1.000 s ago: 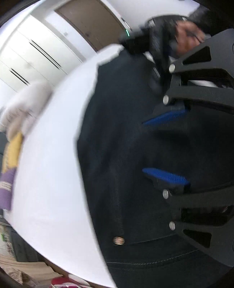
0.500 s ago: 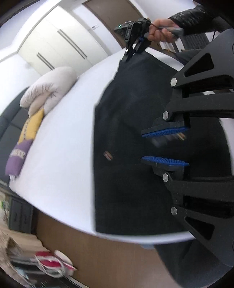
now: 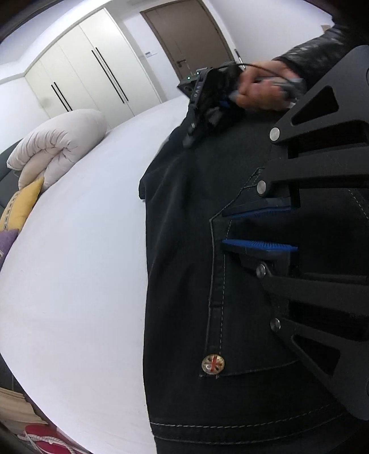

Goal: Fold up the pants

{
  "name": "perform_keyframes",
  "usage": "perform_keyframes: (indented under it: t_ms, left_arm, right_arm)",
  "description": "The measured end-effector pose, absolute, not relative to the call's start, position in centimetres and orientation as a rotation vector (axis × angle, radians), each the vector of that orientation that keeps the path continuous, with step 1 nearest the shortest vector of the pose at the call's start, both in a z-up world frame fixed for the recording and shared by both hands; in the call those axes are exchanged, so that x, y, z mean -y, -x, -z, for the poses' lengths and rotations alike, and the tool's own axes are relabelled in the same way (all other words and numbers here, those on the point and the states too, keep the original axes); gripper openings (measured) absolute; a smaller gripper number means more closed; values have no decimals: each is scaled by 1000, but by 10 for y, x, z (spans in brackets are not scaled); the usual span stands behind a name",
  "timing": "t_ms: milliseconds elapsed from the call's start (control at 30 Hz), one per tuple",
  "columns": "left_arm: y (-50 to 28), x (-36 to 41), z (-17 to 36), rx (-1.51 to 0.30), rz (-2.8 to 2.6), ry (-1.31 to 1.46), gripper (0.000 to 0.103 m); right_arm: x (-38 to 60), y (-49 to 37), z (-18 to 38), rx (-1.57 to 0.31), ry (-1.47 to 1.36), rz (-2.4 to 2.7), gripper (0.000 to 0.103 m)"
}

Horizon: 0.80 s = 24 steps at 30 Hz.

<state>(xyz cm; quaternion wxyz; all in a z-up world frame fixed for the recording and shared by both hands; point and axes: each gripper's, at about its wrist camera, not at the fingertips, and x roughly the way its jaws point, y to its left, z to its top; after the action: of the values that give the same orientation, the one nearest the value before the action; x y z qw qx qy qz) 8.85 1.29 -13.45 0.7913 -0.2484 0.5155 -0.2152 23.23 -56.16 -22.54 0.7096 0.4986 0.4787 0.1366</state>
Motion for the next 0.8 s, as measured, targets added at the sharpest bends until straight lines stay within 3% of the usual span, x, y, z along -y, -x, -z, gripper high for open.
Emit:
perform_keyframes:
  t_ms: [333, 400, 467, 600, 767, 800]
  left_arm:
    - [-92, -7, 131, -1119, 446, 500, 16]
    - [-94, 4, 126, -1124, 425, 480, 16]
    - [-92, 13, 113, -1125, 378, 435, 16]
    - [-90, 62, 83, -1092, 485, 403, 16]
    - [-88, 133, 103, -1189, 605, 284, 16]
    - [-88, 134, 112, -1210, 596, 283, 16]
  right_arm:
    - [817, -201, 179, -840, -1052, 336, 0]
    - [849, -175, 145, -784, -971, 387, 7]
    - [827, -166, 124, -775, -916, 245, 9]
    - [725, -138, 128, -874, -925, -156, 30]
    - [587, -135, 179, -1034, -944, -419, 31]
    - [590, -133, 187, -1060, -938, -385, 25]
